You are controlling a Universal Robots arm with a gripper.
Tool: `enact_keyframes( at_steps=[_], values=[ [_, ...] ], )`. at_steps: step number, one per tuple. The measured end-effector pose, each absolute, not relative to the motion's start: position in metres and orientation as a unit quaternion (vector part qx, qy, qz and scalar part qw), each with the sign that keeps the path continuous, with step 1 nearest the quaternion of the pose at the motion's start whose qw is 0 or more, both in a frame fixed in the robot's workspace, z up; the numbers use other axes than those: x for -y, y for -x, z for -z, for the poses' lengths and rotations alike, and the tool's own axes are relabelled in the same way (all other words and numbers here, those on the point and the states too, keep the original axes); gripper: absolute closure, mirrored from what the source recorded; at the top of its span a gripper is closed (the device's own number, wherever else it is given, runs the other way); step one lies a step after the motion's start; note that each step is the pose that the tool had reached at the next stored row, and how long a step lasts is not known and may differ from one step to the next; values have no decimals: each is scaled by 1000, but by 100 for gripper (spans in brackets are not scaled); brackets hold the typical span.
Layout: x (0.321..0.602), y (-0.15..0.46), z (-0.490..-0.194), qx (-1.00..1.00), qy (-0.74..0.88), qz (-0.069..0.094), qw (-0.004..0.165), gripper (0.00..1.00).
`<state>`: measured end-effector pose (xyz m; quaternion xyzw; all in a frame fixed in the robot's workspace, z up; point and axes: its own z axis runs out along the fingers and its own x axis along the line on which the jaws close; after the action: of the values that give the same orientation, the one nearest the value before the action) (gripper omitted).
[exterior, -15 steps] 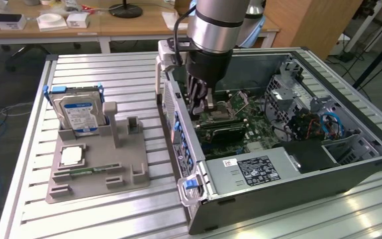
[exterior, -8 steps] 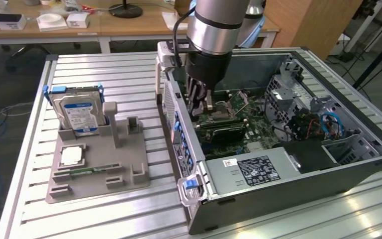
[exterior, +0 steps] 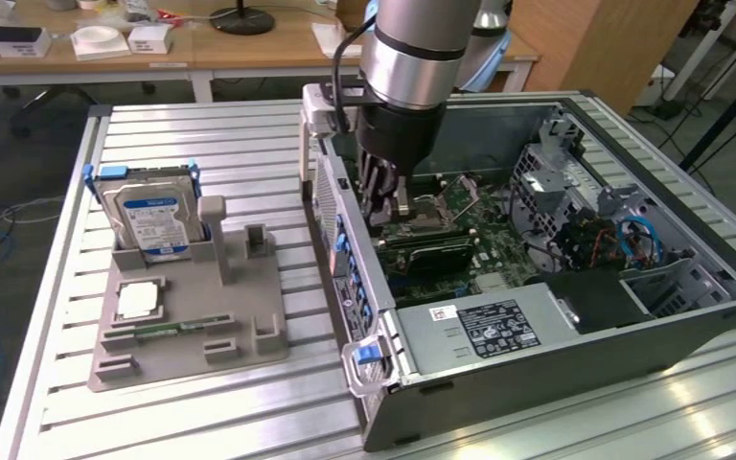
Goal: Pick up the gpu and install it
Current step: 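Press down on the gpu until it lock into place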
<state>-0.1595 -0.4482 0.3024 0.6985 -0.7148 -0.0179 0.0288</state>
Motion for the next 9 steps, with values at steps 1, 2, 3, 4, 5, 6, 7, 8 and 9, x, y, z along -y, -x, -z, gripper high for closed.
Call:
enact_keyframes(
  at_steps=[1,2,3,4,5,6,7,8,9],
  values=[
    [448,160,-302,715,-699,18,29,89],
    [448,160,-302,715,-699,18,29,89],
    [448,160,-302,715,-699,18,29,89],
    [448,160,-302,715,-699,18,29,89],
    [448,160,-302,715,-699,18,29,89],
    [448,160,-301,715,-699,18,29,89],
    [448,160,-301,715,-698,18,29,89],
    [448,160,-301,715,-698,18,29,89],
    [448,161,-301,715,-699,18,29,89]
  ],
)
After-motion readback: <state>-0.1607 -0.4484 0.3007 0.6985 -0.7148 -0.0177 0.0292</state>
